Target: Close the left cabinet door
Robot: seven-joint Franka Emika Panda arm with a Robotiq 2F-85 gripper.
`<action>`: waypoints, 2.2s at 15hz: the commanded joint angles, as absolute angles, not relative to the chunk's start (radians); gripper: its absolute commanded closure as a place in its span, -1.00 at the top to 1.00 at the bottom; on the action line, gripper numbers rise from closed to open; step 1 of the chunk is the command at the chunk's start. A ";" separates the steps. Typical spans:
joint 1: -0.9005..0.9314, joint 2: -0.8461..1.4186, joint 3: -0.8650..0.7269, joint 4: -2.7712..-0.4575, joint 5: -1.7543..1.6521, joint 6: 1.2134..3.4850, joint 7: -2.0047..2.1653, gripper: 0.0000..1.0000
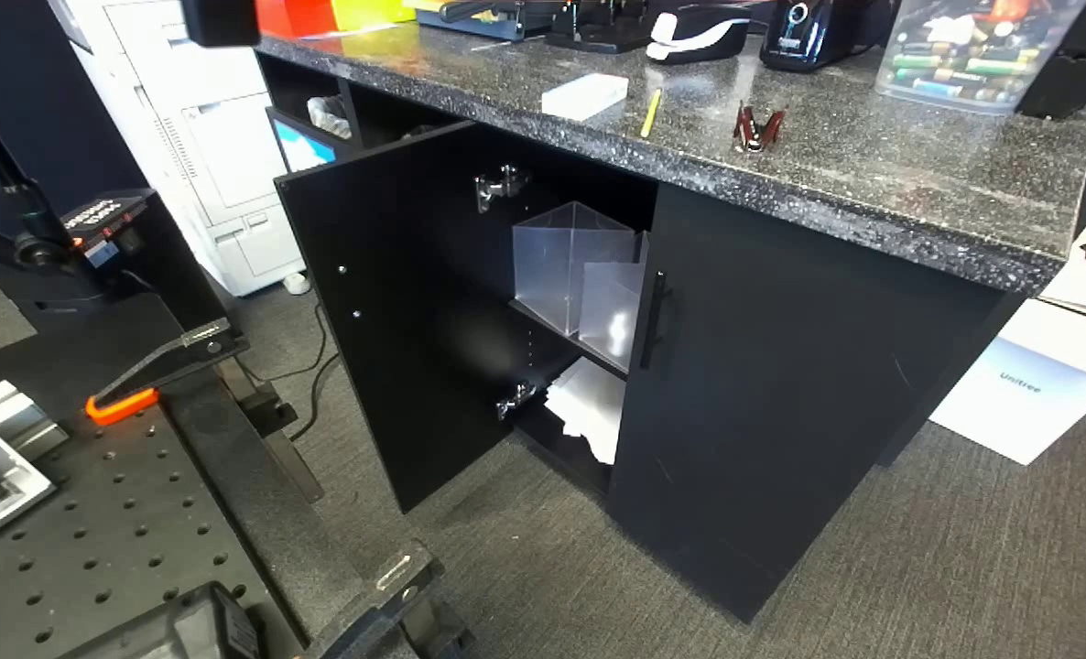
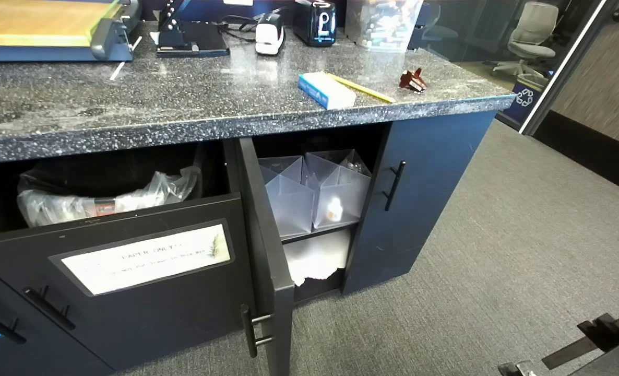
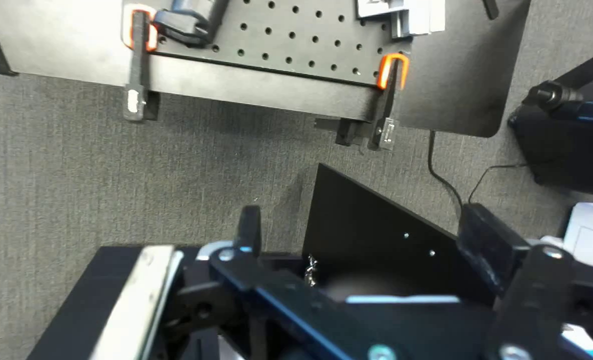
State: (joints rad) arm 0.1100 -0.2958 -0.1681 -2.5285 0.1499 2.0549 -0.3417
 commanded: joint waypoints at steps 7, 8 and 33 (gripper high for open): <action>0.170 0.267 0.103 -2.057 0.356 2.168 -0.100 1.00; 0.174 0.318 0.126 -2.000 0.364 2.172 -0.078 1.00; 0.318 0.982 0.303 -1.567 0.373 2.490 -0.025 1.00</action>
State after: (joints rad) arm 0.3187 1.0108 0.3180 -1.4766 0.4116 2.4247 -0.0608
